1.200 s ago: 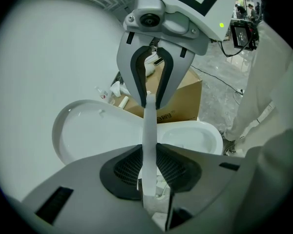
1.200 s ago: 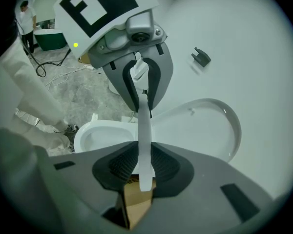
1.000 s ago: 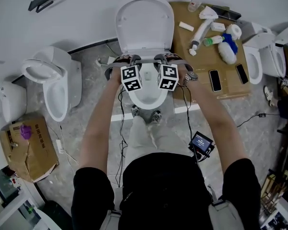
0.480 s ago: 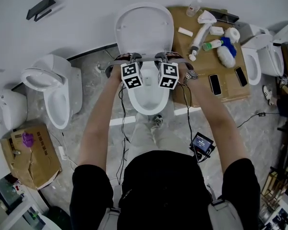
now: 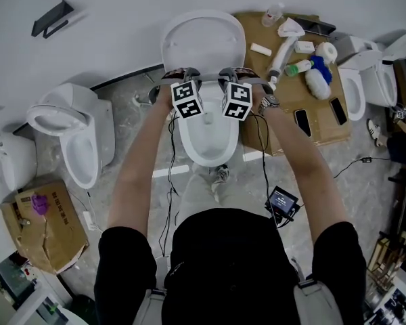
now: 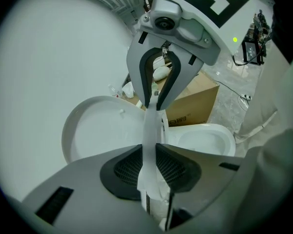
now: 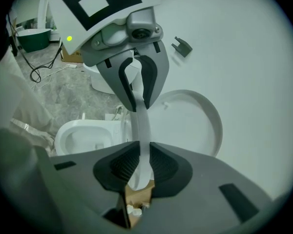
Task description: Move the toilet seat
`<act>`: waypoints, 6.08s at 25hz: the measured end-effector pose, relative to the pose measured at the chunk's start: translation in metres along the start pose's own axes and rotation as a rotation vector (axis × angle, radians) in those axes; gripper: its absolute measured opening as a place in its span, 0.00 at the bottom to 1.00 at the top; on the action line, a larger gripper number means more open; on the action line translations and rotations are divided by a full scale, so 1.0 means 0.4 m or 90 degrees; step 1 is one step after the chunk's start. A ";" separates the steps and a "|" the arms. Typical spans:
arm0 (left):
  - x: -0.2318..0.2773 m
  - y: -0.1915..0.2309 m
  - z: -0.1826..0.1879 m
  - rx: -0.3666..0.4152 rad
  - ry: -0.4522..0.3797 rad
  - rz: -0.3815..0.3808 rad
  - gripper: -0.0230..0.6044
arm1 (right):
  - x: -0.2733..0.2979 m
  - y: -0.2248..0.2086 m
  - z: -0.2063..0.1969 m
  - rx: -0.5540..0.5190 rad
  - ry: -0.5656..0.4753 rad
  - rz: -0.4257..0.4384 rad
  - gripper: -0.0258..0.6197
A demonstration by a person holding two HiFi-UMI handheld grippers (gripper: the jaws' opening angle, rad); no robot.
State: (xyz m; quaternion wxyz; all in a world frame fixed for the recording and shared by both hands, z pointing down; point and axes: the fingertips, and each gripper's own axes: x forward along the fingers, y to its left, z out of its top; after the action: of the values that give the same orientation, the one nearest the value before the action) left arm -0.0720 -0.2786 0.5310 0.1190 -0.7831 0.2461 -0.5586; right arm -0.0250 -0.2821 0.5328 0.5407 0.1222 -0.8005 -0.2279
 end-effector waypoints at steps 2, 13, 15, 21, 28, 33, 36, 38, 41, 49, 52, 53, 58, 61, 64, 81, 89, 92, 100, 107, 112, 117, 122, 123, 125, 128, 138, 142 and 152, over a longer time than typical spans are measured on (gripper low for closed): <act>0.007 0.020 -0.001 -0.003 -0.003 0.005 0.18 | 0.008 -0.021 0.001 -0.001 0.003 -0.003 0.15; 0.045 0.106 -0.007 -0.017 -0.010 0.006 0.18 | 0.052 -0.109 -0.001 0.009 0.019 -0.017 0.15; 0.056 0.124 -0.012 -0.019 -0.011 0.008 0.18 | 0.061 -0.122 -0.002 0.009 0.022 -0.018 0.15; 0.077 0.157 -0.012 -0.023 -0.018 0.006 0.18 | 0.082 -0.163 -0.007 0.013 0.029 -0.035 0.15; 0.092 0.193 -0.017 -0.030 -0.014 0.002 0.17 | 0.096 -0.194 0.000 0.025 0.035 -0.027 0.14; 0.109 0.222 -0.020 -0.032 -0.023 0.007 0.17 | 0.122 -0.220 -0.011 0.041 0.048 -0.028 0.14; 0.118 0.239 -0.024 -0.033 -0.025 0.004 0.17 | 0.133 -0.239 -0.010 0.045 0.051 -0.029 0.14; 0.127 0.255 -0.026 -0.035 -0.026 0.005 0.17 | 0.141 -0.254 -0.011 0.050 0.053 -0.032 0.13; 0.138 0.272 -0.030 -0.036 -0.029 0.002 0.17 | 0.155 -0.271 -0.012 0.056 0.059 -0.032 0.13; 0.166 0.315 -0.038 -0.040 -0.032 -0.005 0.16 | 0.178 -0.314 -0.009 0.067 0.069 -0.031 0.13; 0.175 0.326 -0.039 -0.039 -0.040 -0.005 0.16 | 0.189 -0.324 -0.012 0.074 0.069 -0.033 0.13; 0.177 0.328 -0.039 -0.037 -0.044 -0.006 0.16 | 0.193 -0.326 -0.015 0.074 0.070 -0.035 0.13; 0.183 0.331 -0.043 -0.039 -0.056 -0.001 0.16 | 0.197 -0.329 -0.016 0.075 0.072 -0.038 0.13; 0.185 0.331 -0.044 -0.040 -0.063 -0.001 0.16 | 0.201 -0.330 -0.018 0.076 0.075 -0.038 0.13; 0.183 0.331 -0.041 -0.038 -0.064 -0.007 0.16 | 0.199 -0.329 -0.019 0.077 0.078 -0.034 0.13; 0.084 0.343 -0.055 -0.159 -0.131 0.052 0.27 | 0.102 -0.312 0.012 0.261 0.008 -0.044 0.32; -0.046 0.268 -0.035 -0.251 -0.192 0.130 0.09 | -0.041 -0.275 0.035 0.352 -0.092 -0.105 0.10; -0.107 0.229 -0.015 -0.292 -0.221 0.148 0.05 | -0.105 -0.254 0.040 0.407 -0.139 -0.118 0.06; -0.327 0.101 0.073 -0.428 -0.313 0.196 0.05 | -0.357 -0.135 0.015 0.553 -0.302 -0.143 0.06; -0.514 -0.024 0.167 -0.480 -0.373 0.226 0.05 | -0.579 -0.036 -0.002 0.625 -0.406 -0.147 0.06; -0.619 -0.103 0.222 -0.510 -0.400 0.236 0.05 | -0.745 0.007 -0.026 0.654 -0.461 -0.173 0.06; -0.734 -0.195 0.288 -0.551 -0.454 0.228 0.05 | -0.916 0.064 -0.059 0.672 -0.504 -0.207 0.06; -0.828 -0.265 0.313 -0.567 -0.471 0.251 0.05 | -1.026 0.137 -0.111 0.713 -0.522 -0.224 0.06; -0.843 -0.275 0.314 -0.570 -0.474 0.259 0.05 | -1.040 0.150 -0.119 0.725 -0.527 -0.222 0.06; -0.875 -0.298 0.313 -0.574 -0.477 0.272 0.05 | -1.058 0.181 -0.131 0.734 -0.531 -0.220 0.06; -0.923 -0.340 0.307 -0.581 -0.482 0.285 0.05 | -1.091 0.225 -0.140 0.742 -0.529 -0.221 0.06; -1.016 -0.428 0.280 -0.631 -0.500 0.312 0.05 | -1.181 0.296 -0.112 0.753 -0.546 -0.224 0.06; -1.016 -0.463 0.305 -0.633 -0.516 0.295 0.05 | -1.173 0.319 -0.087 0.733 -0.546 -0.210 0.06; -0.987 -0.461 0.384 -0.624 -0.545 0.261 0.05 | -1.139 0.351 -0.021 0.708 -0.561 -0.180 0.06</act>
State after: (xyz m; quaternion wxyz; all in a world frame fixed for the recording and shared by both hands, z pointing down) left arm 0.0173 0.0696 0.2404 -0.0594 -0.8362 0.5451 0.0104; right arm 0.1654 0.0390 0.2362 -0.0090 0.3783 -0.9181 0.1176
